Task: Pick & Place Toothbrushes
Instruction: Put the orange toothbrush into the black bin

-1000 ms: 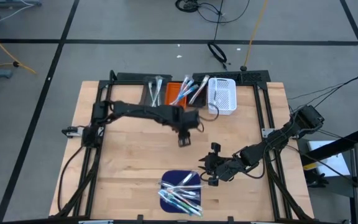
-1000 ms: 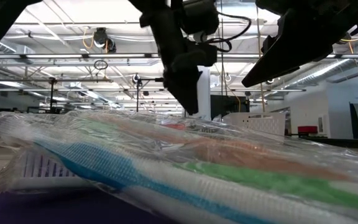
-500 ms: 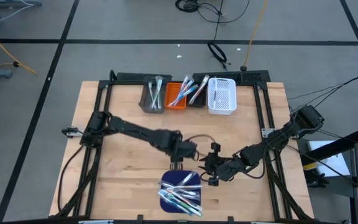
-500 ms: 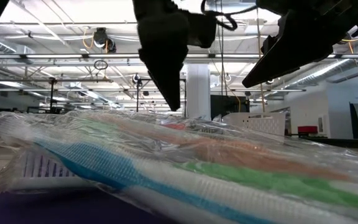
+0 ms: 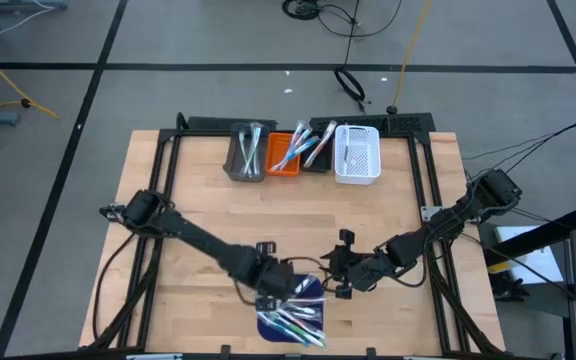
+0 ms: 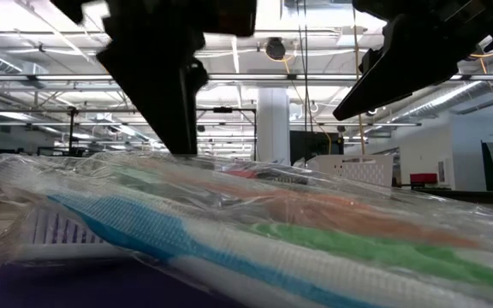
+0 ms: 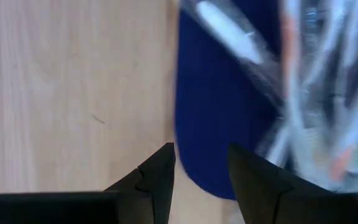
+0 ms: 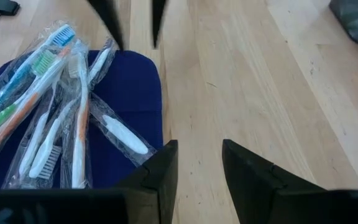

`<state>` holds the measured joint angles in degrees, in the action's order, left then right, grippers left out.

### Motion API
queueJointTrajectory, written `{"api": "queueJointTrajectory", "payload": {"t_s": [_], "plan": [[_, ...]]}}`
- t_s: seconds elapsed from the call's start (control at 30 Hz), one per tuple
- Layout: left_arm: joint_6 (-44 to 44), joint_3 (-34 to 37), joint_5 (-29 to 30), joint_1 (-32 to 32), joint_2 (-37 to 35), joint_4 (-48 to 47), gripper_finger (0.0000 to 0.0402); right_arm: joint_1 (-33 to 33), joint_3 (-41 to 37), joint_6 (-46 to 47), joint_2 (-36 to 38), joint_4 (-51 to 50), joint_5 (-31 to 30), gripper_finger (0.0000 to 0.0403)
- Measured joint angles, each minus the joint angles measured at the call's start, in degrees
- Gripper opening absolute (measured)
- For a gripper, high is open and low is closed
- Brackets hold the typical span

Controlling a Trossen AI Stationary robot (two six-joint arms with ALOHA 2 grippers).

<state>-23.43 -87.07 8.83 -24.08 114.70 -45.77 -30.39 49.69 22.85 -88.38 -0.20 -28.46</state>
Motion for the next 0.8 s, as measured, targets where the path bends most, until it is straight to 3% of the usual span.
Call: {"api": "queueJointTrajectory", "payload": {"t_s": [0.27,0.8], "plan": [[0.4,2.9,0.1,-4.7,-0.1,10.4,0.0147,0.0,0.0,0.0,0.0,2.1,-0.2,0.0116],[5.3,3.4,-6.2,-7.3,0.0,16.1,0.0147,0.0,0.0,0.0,0.0,2.2,-0.2,0.0116]]}}
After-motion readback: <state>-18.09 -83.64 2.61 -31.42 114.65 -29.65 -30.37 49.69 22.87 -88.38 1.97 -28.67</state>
